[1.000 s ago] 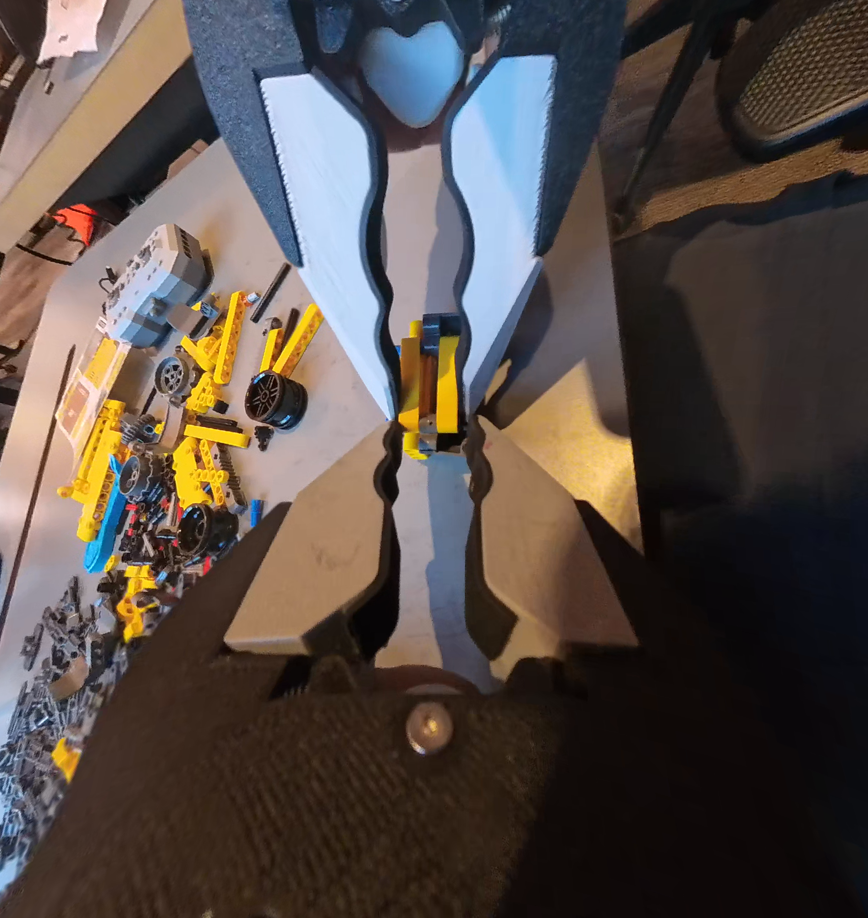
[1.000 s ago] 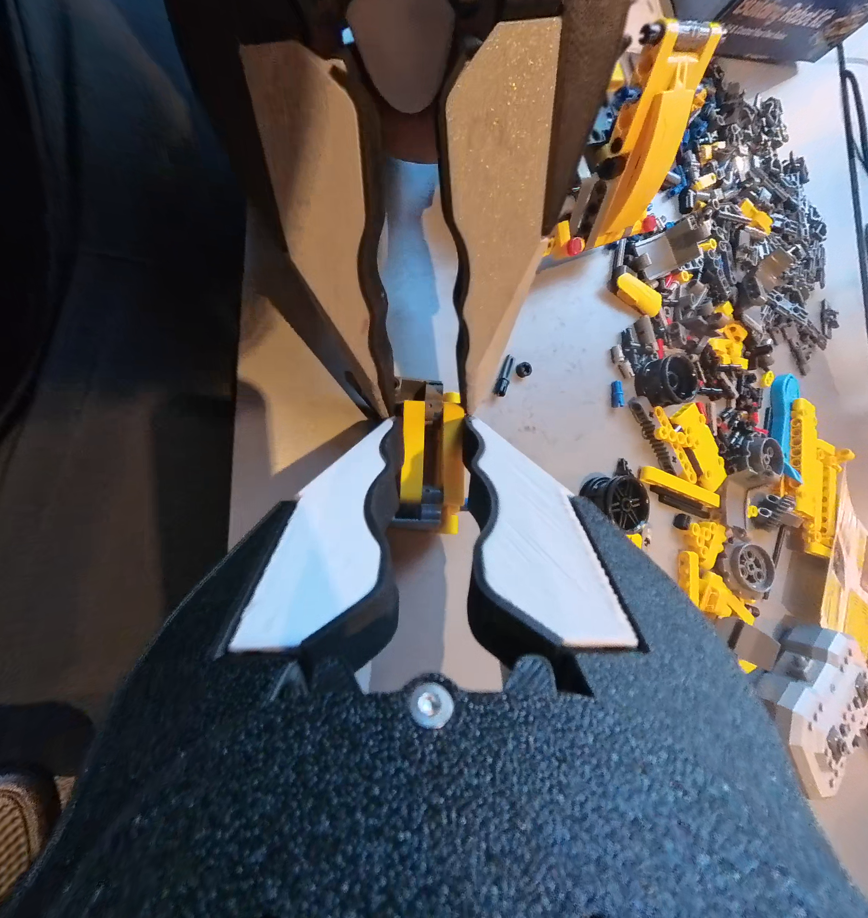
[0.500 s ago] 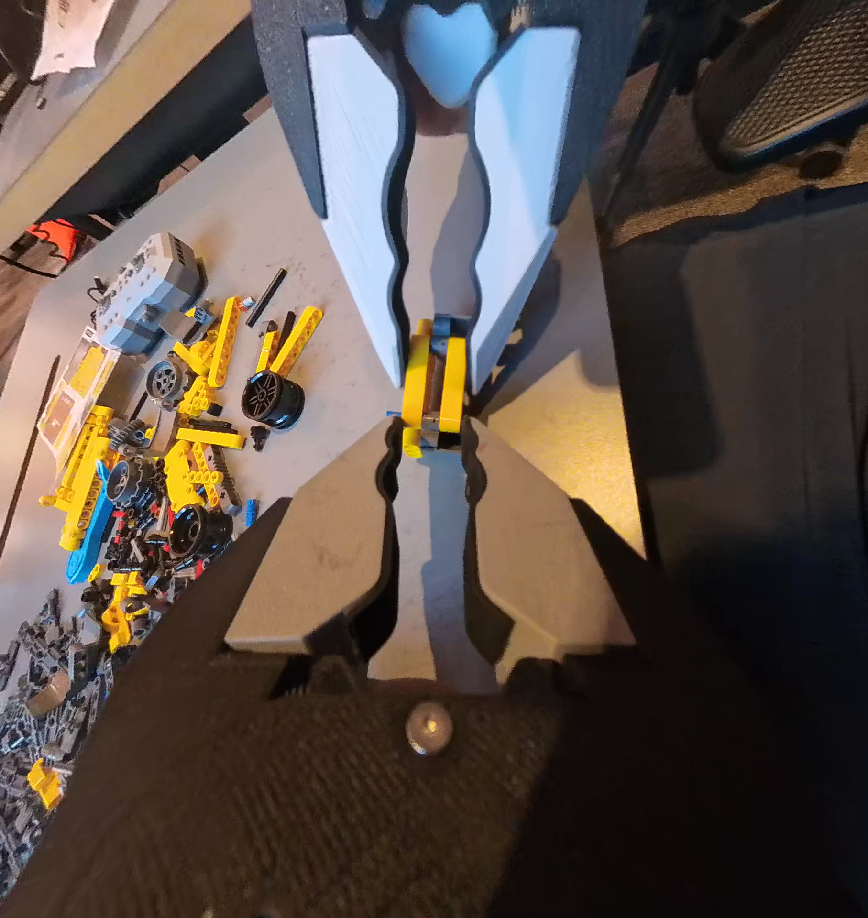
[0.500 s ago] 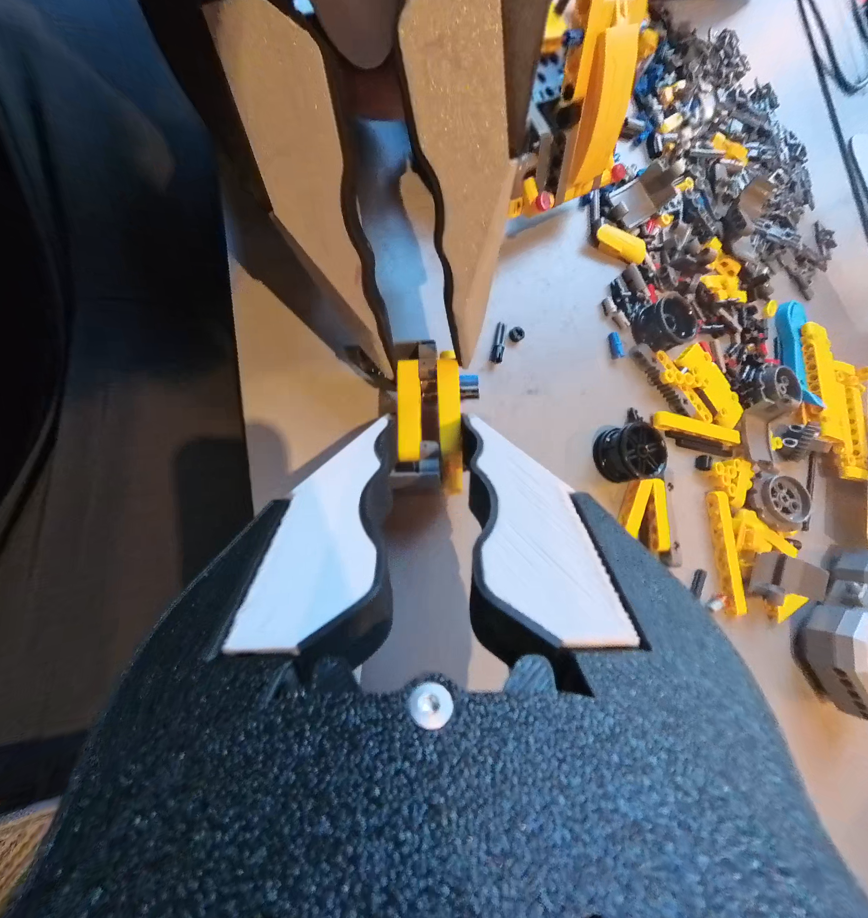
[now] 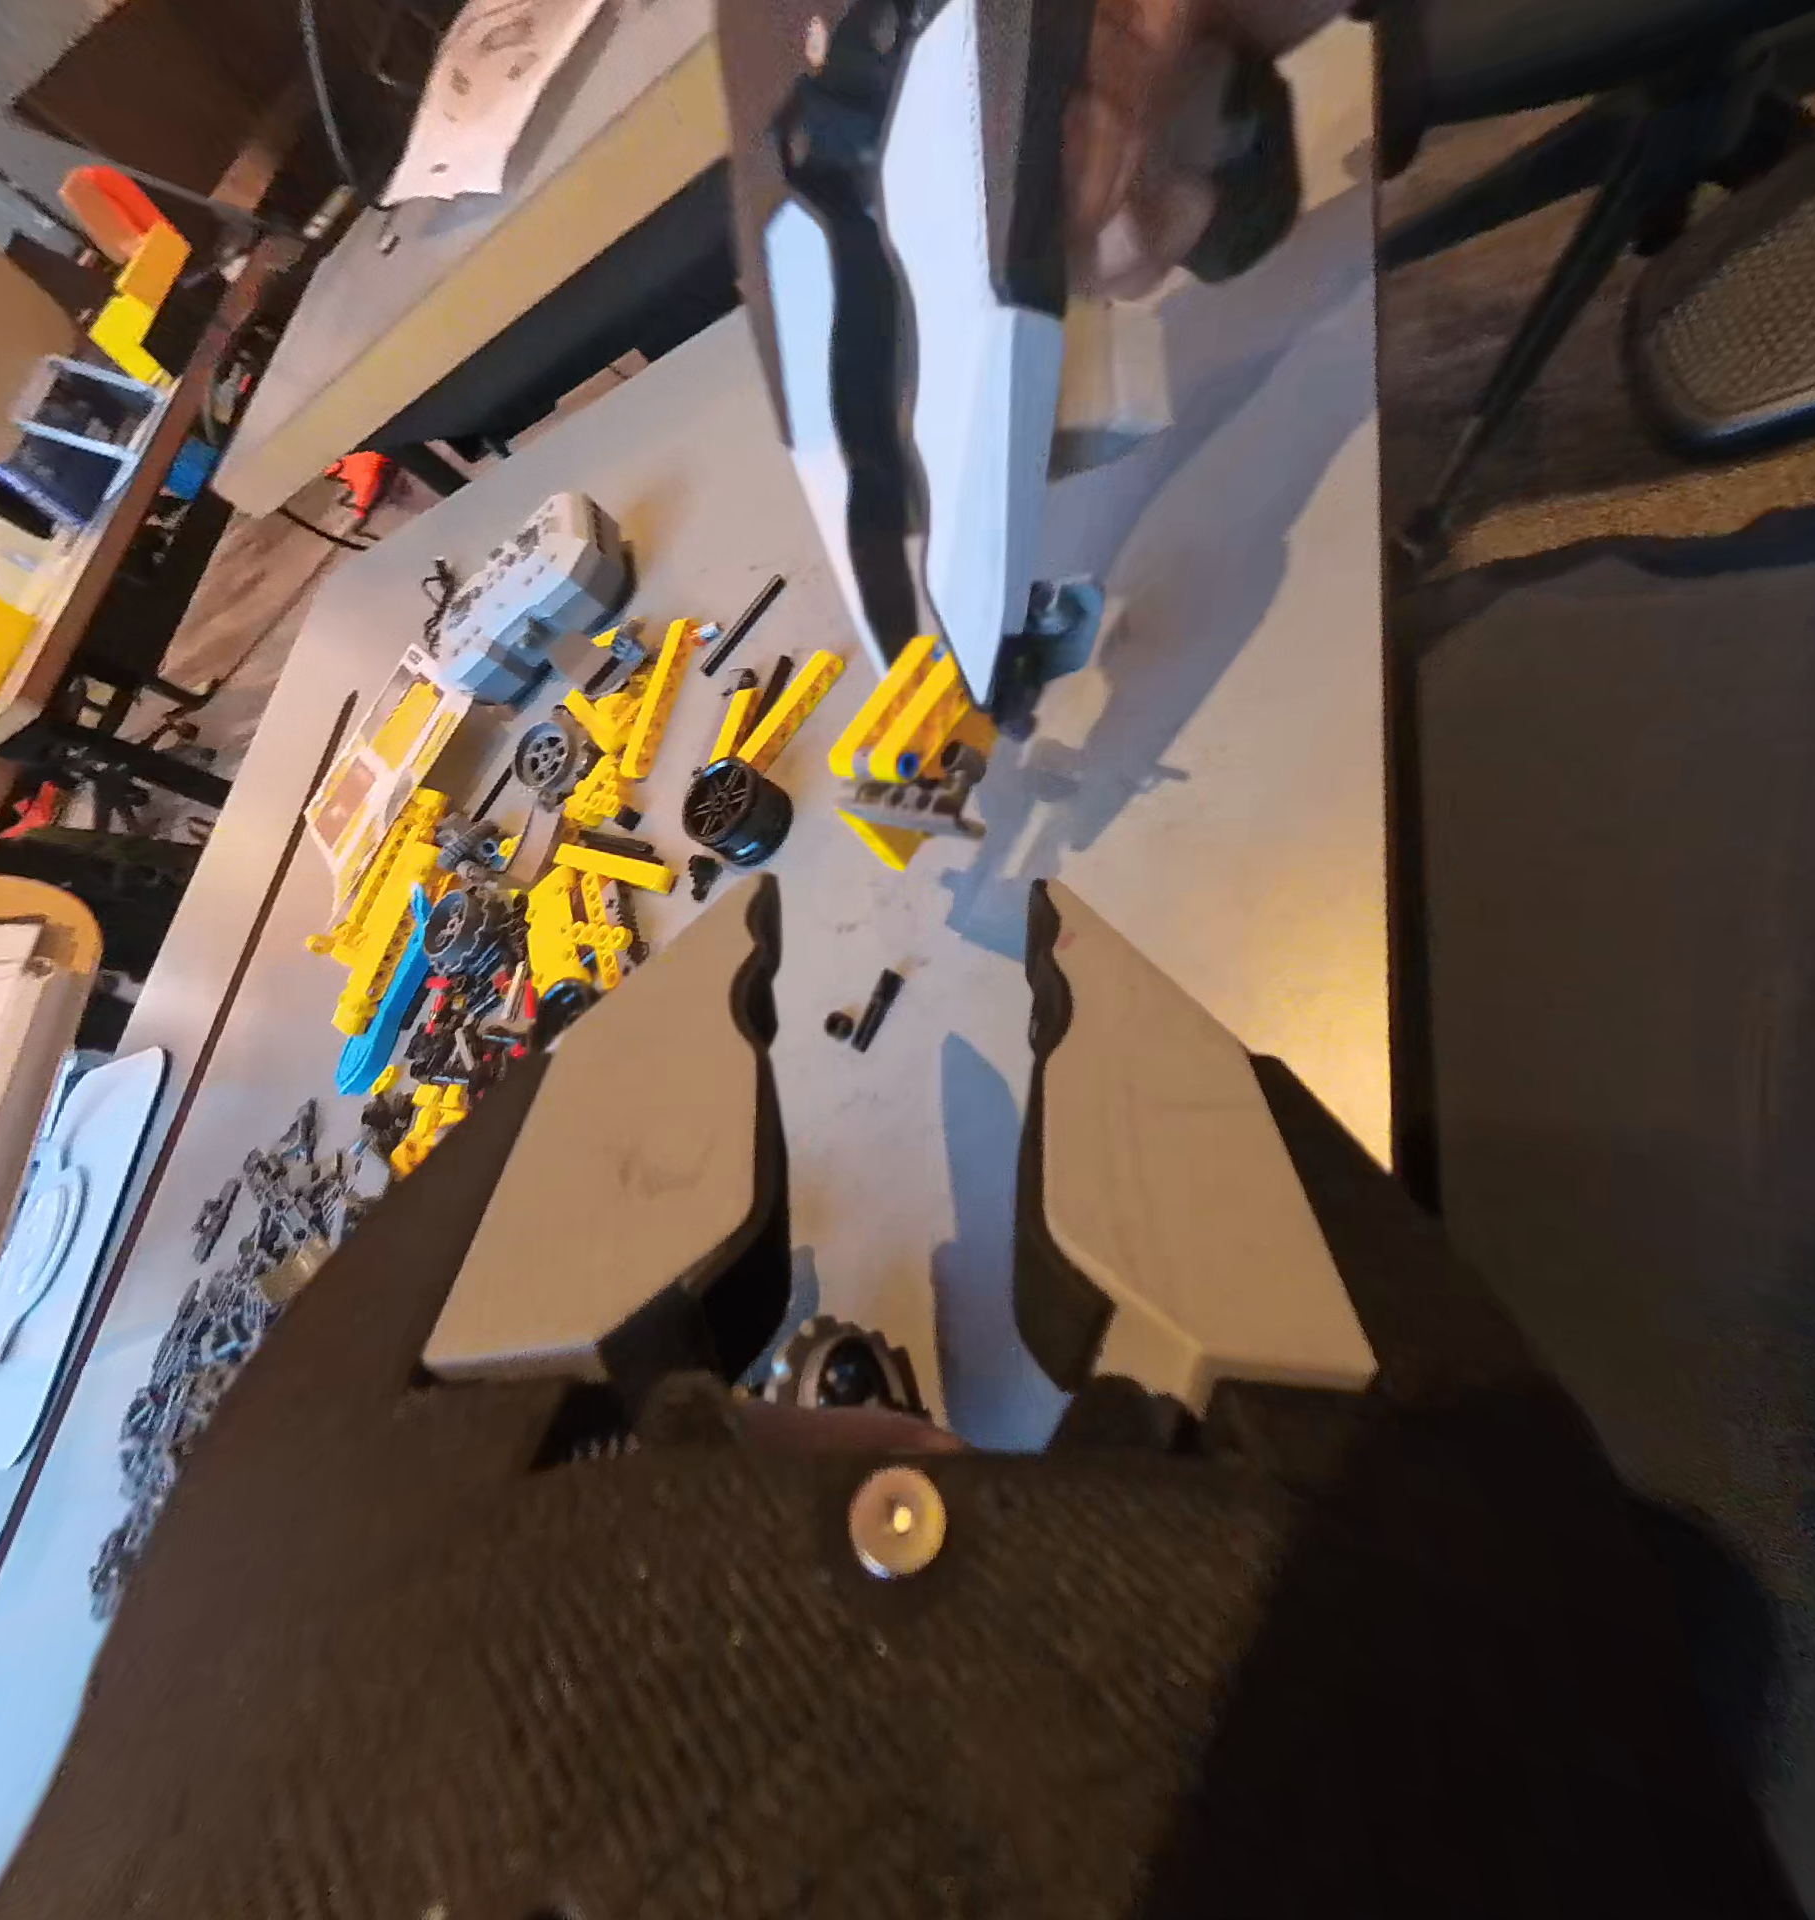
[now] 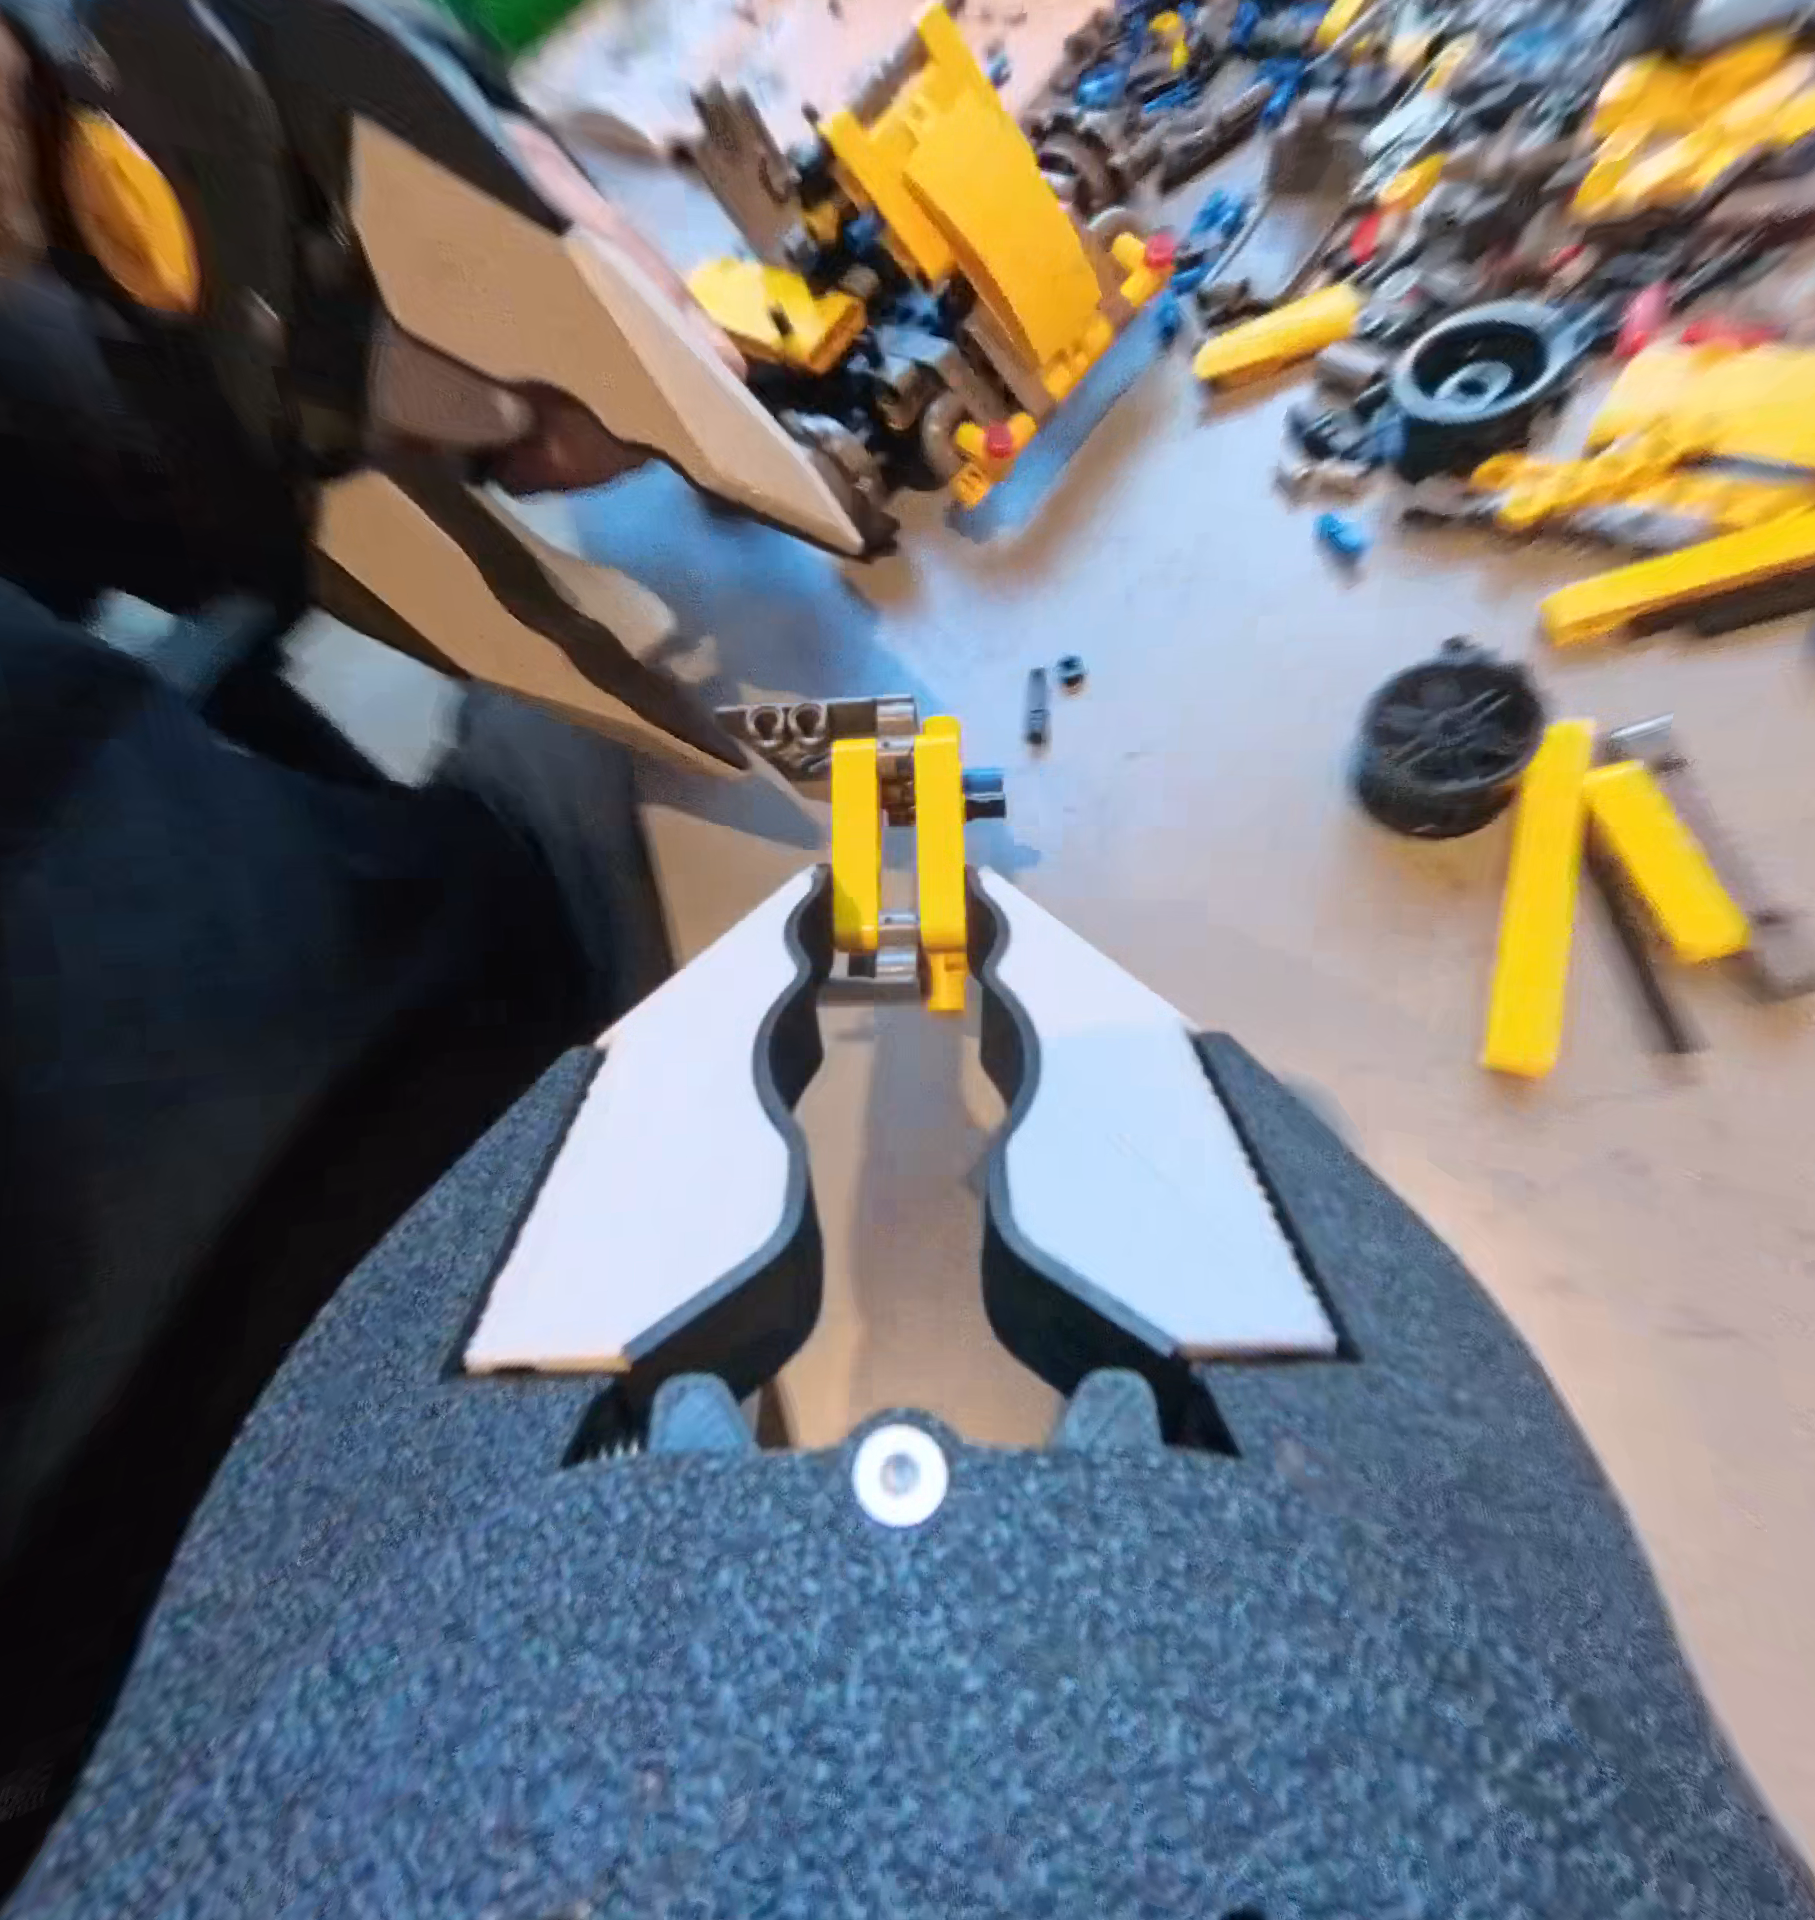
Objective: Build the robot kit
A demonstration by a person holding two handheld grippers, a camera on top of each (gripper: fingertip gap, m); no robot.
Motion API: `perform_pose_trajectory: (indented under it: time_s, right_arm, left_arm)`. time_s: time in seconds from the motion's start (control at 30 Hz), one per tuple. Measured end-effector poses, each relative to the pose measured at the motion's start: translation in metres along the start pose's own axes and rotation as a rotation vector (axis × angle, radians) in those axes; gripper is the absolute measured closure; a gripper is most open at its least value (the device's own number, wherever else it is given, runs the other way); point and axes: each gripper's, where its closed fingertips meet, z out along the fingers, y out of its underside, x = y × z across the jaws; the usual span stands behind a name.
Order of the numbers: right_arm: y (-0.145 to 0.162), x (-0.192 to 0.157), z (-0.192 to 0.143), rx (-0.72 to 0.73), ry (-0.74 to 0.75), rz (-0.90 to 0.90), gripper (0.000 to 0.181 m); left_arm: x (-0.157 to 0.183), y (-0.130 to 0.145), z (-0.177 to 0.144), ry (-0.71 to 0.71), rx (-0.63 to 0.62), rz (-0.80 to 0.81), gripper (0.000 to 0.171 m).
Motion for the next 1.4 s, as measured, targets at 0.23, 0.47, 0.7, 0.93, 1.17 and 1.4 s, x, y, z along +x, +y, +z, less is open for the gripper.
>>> perform_pose_trajectory:
  time_s: [0.23,0.47,0.7,0.93,1.17,1.4]
  right_arm:
    - [-0.004,-0.029,0.002,0.068,-0.394,0.47,0.157]
    - [-0.01,-0.03,0.002,0.16,-0.451,0.539,0.155]
    - [-0.001,0.001,-0.018,0.319,-0.082,0.281,0.127]
    - [0.0,-0.017,-0.009,0.292,0.263,-0.148,0.12]
    - [0.009,-0.013,0.007,0.095,0.369,-0.392,0.158]
    - [0.011,-0.011,0.014,0.065,0.353,-0.399,0.154]
  left_arm:
    - [0.01,-0.014,0.001,0.064,0.086,-0.145,0.123]
    - [0.006,-0.016,0.004,0.115,0.117,-0.345,0.142]
    - [0.004,0.005,0.015,0.075,0.031,-0.496,0.142]
    - [0.002,0.013,0.02,0.037,-0.006,-0.543,0.142]
    - [0.014,0.014,0.019,0.081,-0.039,-0.526,0.142]
    - [0.015,0.014,0.018,0.088,-0.038,-0.567,0.142]
